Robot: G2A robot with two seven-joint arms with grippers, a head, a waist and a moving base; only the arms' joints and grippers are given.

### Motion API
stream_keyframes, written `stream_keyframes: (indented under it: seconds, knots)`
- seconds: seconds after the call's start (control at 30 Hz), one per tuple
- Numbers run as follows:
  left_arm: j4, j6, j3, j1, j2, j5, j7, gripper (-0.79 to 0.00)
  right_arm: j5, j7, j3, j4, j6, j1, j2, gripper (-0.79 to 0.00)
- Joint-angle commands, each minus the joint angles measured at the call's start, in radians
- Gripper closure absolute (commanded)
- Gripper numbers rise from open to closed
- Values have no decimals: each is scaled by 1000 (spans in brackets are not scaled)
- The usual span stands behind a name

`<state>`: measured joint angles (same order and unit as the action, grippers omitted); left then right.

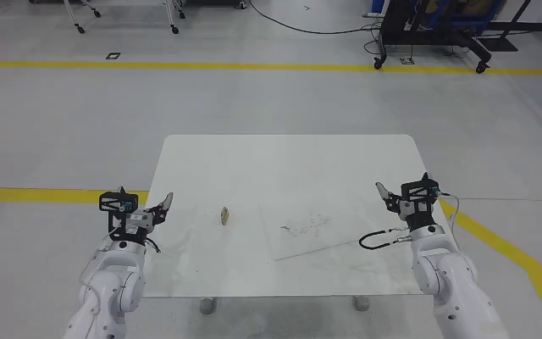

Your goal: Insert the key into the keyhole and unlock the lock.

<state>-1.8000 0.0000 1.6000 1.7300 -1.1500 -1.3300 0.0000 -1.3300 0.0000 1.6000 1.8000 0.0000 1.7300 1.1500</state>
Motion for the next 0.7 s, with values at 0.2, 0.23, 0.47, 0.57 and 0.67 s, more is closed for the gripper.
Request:
stream_keyframes:
  seconds: [0.2, 0.23, 0.47, 0.57, 0.67]
  knots:
    - [0, 0, 0, 0, 0, 0, 0, -784, 0, 0, 0, 0, 0, 0, 0, -785]
    - [0, 0, 0, 0, 0, 0, 0, -784, 0, 0, 0, 0, 0, 0, 0, -785]
    - [0, 0, 0, 0, 0, 0, 0, -785, 0, 0, -3, 0, -4, -1, 0, -785]
    - [0, 0, 0, 0, 0, 0, 0, -785, 5, 18, -66, -13, -64, -32, 5, -785]
    - [0, 0, 0, 0, 0, 0, 0, -785, -54, 70, -171, -42, -108, -96, 12, -785]
